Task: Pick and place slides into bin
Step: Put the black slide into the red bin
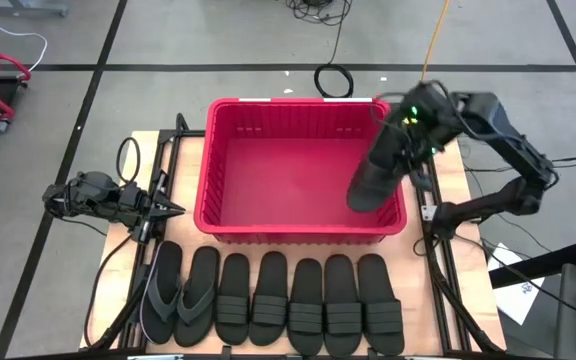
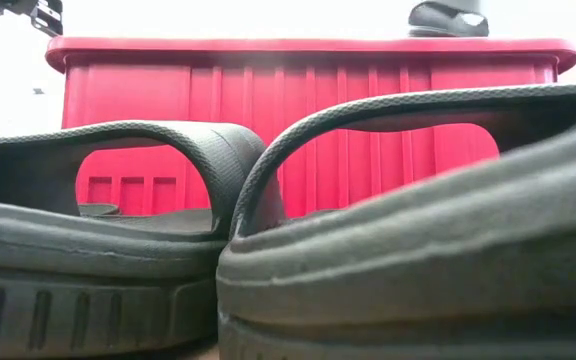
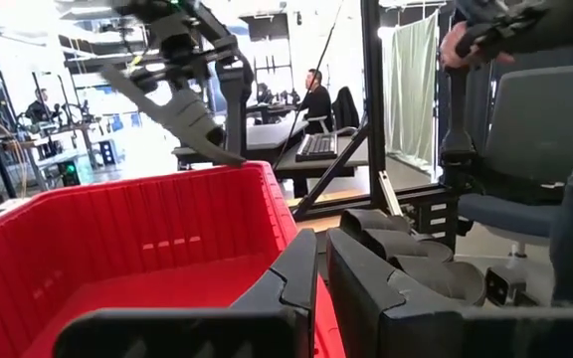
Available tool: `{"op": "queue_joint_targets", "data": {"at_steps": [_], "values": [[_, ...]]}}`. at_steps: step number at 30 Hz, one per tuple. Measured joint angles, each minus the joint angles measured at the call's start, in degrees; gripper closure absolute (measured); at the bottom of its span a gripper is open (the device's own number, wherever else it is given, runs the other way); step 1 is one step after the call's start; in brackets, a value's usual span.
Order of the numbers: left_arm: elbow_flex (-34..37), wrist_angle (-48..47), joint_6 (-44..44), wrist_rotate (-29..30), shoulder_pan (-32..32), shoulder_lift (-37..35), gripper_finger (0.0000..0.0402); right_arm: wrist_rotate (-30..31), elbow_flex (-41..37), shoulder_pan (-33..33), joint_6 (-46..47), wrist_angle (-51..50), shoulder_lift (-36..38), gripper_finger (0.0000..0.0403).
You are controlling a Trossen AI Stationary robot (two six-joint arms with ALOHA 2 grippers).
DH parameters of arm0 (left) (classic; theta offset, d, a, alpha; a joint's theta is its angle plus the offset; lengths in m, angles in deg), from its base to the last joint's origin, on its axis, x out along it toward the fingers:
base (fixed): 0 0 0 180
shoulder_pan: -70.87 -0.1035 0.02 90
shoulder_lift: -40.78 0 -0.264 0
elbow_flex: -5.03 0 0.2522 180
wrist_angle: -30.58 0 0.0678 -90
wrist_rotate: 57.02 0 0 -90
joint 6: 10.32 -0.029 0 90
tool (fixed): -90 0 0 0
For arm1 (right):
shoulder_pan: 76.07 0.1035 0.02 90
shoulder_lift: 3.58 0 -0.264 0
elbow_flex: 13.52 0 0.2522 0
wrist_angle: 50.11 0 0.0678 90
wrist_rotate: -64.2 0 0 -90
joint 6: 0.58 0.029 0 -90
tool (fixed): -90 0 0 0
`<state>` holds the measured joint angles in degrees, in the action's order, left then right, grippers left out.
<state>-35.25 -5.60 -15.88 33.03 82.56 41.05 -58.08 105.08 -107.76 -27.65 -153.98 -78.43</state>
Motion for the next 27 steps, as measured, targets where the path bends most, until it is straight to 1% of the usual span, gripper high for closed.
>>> {"op": "queue_joint_targets", "data": {"at_steps": [3,5,9,13,17,20,21,24,27], "values": [[0.0,0.0,1.0,0.0,0.0,0.0,0.0371,-4.7,0.2,-4.9,-11.2,0.1,-3.7,0.0397],[0.0,0.0,1.2,0.0,0.0,0.0,0.0371,-4.7,0.2,-6.4,-15.8,0.2,-6.4,0.0397],[0.0,0.0,1.8,0.0,0.0,0.0,0.0371,-3.6,0.0,-7.4,-20.7,0.3,-12.8,0.0397],[0.0,0.0,1.7,0.0,0.0,0.0,0.0371,-0.6,-1.7,-7.6,-22.2,0.2,-17.5,0.0397],[0.0,-0.1,1.6,0.0,0.0,0.0,0.0371,2.0,-5.0,-8.2,-22.2,0.2,-21.3,0.0397],[0.0,-0.2,1.4,0.0,0.0,0.0,0.0371,6.7,-8.1,-8.1,-22.9,0.4,-22.3,0.0397],[0.0,-0.4,1.4,0.0,0.0,0.0,0.0371,6.7,-8.9,-8.1,-23.7,0.6,-22.5,0.0397],[0.0,-1.1,1.3,0.0,0.0,0.0,0.0371,3.1,-11.5,-8.4,-25.0,2.9,-22.8,0.0397],[0.0,-1.5,1.3,0.0,0.0,0.0,0.0371,2.1,-14.2,-8.5,-24.9,6.8,-22.8,0.0397]]}}
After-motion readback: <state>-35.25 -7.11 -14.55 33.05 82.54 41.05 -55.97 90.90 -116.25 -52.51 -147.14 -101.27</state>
